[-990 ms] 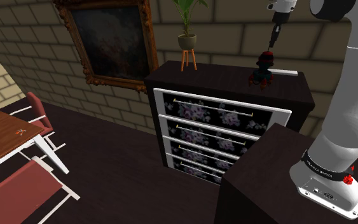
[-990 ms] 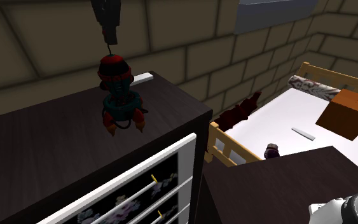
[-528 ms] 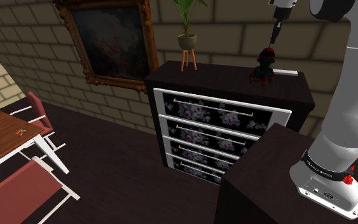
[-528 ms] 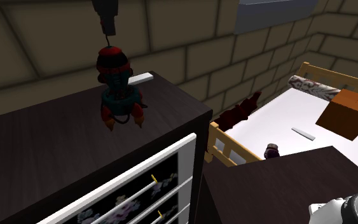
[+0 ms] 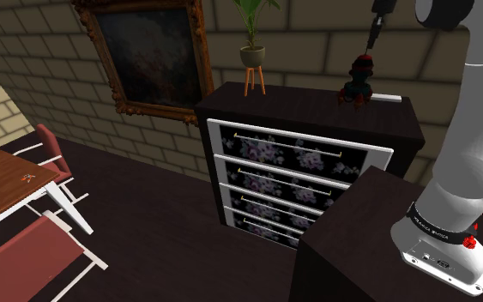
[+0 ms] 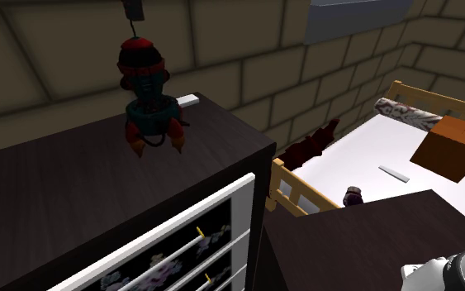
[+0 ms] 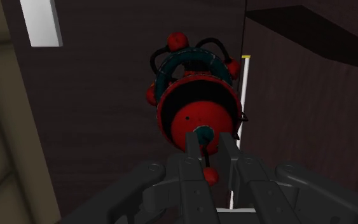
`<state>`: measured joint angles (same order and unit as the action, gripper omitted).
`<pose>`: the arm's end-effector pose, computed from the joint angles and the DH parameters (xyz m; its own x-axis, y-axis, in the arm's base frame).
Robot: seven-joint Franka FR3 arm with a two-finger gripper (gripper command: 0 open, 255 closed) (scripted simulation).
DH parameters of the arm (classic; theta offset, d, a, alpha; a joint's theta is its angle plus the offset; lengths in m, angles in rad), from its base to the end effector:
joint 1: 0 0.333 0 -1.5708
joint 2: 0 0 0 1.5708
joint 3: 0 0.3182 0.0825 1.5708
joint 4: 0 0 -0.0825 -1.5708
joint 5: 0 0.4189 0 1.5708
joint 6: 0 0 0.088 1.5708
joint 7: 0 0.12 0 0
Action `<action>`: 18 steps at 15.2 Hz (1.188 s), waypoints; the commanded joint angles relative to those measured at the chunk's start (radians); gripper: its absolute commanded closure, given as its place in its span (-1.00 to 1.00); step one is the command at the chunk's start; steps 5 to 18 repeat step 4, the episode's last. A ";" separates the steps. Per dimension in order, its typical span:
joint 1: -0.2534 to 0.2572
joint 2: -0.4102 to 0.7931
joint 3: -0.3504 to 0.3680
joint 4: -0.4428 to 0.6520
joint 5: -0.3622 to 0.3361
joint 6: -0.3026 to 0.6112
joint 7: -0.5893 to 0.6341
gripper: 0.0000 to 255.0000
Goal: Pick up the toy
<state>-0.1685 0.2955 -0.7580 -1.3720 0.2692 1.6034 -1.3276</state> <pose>0.4714 -0.4681 0.5746 0.9119 0.4046 0.0690 0.4057 -0.9140 -0.0025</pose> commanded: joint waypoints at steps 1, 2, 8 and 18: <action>-0.009 0.006 -0.001 0.041 0.005 -0.034 0.001 1.00; -0.014 0.011 -0.001 0.061 0.008 -0.050 0.001 1.00; -0.015 0.012 -0.001 0.064 0.009 -0.053 0.001 1.00; -0.015 0.012 -0.001 0.064 0.009 -0.053 0.001 1.00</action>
